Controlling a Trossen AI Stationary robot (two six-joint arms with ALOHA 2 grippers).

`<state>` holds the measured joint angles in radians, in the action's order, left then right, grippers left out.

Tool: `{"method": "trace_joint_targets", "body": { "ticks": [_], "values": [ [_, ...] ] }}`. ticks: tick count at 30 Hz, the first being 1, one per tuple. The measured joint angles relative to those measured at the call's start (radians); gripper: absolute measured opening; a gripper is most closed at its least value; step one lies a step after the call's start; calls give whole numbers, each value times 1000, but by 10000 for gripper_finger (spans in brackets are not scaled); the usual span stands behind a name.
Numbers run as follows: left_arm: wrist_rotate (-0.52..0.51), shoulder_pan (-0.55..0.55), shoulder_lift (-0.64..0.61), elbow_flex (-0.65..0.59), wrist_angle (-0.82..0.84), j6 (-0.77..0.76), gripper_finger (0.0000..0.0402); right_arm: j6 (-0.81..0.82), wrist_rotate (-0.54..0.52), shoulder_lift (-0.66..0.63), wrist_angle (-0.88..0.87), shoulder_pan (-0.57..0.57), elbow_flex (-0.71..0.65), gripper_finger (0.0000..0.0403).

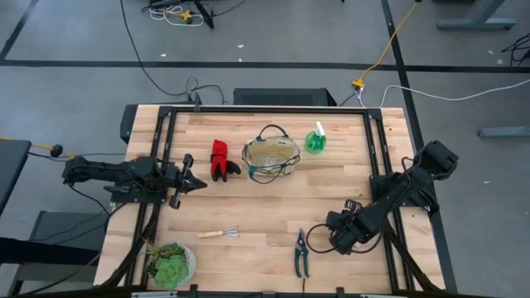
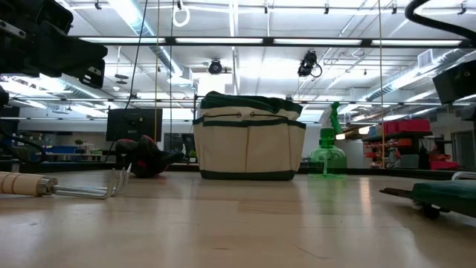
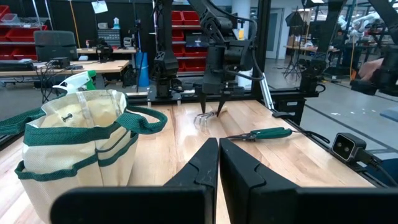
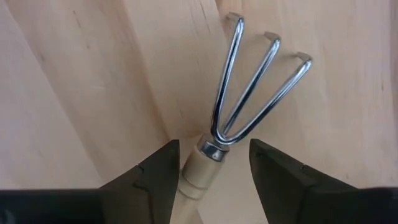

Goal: Pick & Place Garden tools in Gardening bag
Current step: Put the right brown hand rake into the gardening bag

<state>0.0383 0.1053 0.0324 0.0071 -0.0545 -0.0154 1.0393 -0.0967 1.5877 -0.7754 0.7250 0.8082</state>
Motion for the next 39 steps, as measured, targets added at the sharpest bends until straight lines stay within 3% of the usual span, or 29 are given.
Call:
{"method": "trace_joint_targets", "body": {
  "ticks": [12, 26, 39],
  "values": [
    [0, 0, 0, 0, 0, 0, 21, 2, 3, 27, 15, 0, 2, 188],
    [0, 0, 0, 0, 0, 0, 21, -7, 29, 27, 36, 0, 2, 66],
    [0, 0, 0, 0, 0, 0, 21, -19, 37, 19, 51, -1, -3, 73]
  ]
}}
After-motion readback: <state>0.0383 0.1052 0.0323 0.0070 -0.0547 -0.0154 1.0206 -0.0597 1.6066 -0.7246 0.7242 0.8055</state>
